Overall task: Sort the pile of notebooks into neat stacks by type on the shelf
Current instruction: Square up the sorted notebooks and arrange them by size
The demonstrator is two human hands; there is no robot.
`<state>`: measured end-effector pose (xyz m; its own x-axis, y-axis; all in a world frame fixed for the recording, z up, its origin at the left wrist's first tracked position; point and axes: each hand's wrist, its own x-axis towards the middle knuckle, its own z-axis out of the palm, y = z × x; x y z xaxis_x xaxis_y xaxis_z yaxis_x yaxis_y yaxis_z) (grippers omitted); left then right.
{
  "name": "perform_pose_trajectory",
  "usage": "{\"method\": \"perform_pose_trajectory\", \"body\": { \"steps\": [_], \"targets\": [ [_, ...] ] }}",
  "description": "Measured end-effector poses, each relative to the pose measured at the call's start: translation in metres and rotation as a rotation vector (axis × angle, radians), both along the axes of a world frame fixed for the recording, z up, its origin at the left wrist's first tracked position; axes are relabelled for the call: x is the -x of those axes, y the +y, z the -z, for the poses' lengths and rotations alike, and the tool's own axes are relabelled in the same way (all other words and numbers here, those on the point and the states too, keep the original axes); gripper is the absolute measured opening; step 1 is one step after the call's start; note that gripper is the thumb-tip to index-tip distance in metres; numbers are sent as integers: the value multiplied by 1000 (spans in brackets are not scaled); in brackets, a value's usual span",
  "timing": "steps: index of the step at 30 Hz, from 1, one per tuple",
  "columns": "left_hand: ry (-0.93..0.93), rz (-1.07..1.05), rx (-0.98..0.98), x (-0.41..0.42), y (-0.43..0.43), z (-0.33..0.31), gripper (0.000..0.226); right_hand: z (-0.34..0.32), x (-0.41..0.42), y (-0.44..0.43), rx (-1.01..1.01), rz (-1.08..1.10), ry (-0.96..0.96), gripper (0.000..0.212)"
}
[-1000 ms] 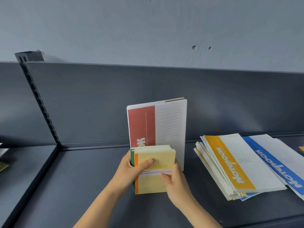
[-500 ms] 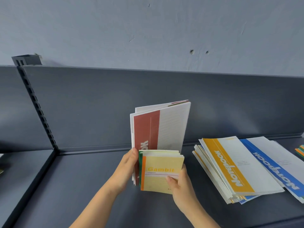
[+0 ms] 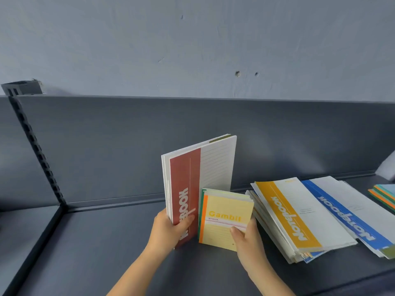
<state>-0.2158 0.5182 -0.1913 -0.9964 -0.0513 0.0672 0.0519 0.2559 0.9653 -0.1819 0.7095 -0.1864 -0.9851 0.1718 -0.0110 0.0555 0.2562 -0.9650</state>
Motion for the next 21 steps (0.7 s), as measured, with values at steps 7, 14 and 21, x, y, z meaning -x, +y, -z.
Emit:
{"method": "perform_pose_trajectory", "body": {
  "steps": [7,14,21],
  "targets": [
    [53,17,63,-10,2,-5,21,-3,-8,-5,-2,29,5,32],
    [65,57,-83,-20,-1,-52,13,-39,-26,10,139,101,112,19],
    [21,138,-277,-24,10,-96,21,-82,-45,62,317,260,122,18]
  ]
}}
